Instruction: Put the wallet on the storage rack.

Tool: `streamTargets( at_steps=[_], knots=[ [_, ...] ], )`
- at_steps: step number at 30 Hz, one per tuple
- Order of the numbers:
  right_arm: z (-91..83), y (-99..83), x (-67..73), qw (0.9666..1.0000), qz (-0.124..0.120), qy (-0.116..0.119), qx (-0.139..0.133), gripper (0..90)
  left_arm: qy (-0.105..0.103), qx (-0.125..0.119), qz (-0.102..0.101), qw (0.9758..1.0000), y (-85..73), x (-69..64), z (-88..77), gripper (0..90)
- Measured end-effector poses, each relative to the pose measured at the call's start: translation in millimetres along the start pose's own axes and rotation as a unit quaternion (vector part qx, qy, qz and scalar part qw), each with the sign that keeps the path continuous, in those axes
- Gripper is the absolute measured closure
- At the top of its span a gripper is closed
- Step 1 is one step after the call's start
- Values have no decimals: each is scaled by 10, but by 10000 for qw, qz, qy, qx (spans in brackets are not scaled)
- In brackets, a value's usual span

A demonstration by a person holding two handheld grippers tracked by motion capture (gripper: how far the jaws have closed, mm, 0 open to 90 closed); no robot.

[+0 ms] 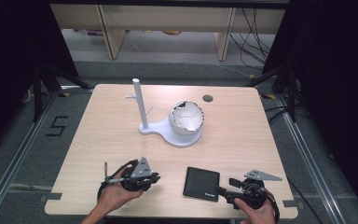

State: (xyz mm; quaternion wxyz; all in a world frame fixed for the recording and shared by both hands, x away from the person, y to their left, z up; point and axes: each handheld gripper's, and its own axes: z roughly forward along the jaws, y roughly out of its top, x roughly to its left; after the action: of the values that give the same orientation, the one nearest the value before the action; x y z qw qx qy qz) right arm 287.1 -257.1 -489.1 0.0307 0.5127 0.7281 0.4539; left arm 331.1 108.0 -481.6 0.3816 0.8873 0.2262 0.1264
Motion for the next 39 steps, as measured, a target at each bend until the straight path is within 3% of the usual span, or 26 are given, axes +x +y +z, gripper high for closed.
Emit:
streamTargets(
  at_steps=[1,5,8,9,11,12,13,15,16,17,18,19,21,23,24,25,26,27,29,30,32,33,36,37,38,39],
  knots=[
    [3,4,-26,9998,-200,21,-52,265,-17,48,10,10000,28,-14,54,835],
    [8,1,-36,9999,-130,51,-54,269,-163,135,62,9998,101,-52,191,856],
    [40,-8,-32,9999,-171,12,5,280,-195,343,251,9989,189,-110,316,861],
    [58,-17,-1,9999,34,80,67,280,-195,343,251,9989,189,-110,316,860],
    [60,-15,-27,9998,-155,136,5,280,-234,394,282,9986,225,-148,388,860],
    [59,-13,-28,9998,-141,102,49,281,-281,406,279,9984,236,-164,421,859],
    [53,-17,-5,9998,102,94,140,284,-305,516,335,9976,261,-179,465,858],
    [76,-19,-39,9999,-56,83,44,286,-351,551,337,9973,273,-192,508,858],
    [91,-25,-36,9998,71,163,69,295,-357,678,517,9957,283,-176,512,857],
    [90,-25,-25,9996,163,183,153,297,-343,584,369,9970,290,-204,561,857],
    [90,-25,-25,9996,163,183,153,297,-343,584,369,9970,290,-204,561,856],
    [104,-21,-57,9998,-32,126,134,298,-382,733,546,9951,304,-186,561,856],
    [140,-19,-68,9998,-36,59,193,305,-369,580,338,9971,303,-218,603,856],
    [146,-20,-53,9996,75,139,220,307,-423,735,517,9951,318,-200,606,856],
    [172,-19,-39,9995,148,147,251,316,-537,715,463,9949,320,-206,626,856],
    [174,-10,-55,9997,-55,47,228,317,-506,581,284,9966,315,-237,650,856],
    [193,-14,-48,9996,55,153,211,318,-547,715,495,9947,329,-215,642,858],
    [195,-13,-26,9994,186,177,249,320,-547,715,495,9947,329,-215,642,858],
    [205,-8,-28,9995,147,142,256,322,-545,569,312,9964,332,-250,666,860],
    [214,2,-34,9993,140,93,339,330,-587,719,457,9946,350,-243,661,865],
    [228,0,-40,9995,144,102,279,331,-568,602,329,9960,347,-268,677,866],
    [221,8,-40,9990,201,93,393,336,-580,672,432,9951,351,-256,670,869],
    [257,6,-77,9990,257,134,350,342,-571,629,381,9957,349,-283,669,880],
    [259,13,-104,9993,105,46,363,345,-614,732,505,9941,358,-281,656,880],
    [256,12,-111,9992,117,65,365,348,-688,649,388,9948,359,-329,667,880],
    [275,7,-113,9990,234,89,361,351,-732,749,527,9931,369,-341,658,879]
  ],
)
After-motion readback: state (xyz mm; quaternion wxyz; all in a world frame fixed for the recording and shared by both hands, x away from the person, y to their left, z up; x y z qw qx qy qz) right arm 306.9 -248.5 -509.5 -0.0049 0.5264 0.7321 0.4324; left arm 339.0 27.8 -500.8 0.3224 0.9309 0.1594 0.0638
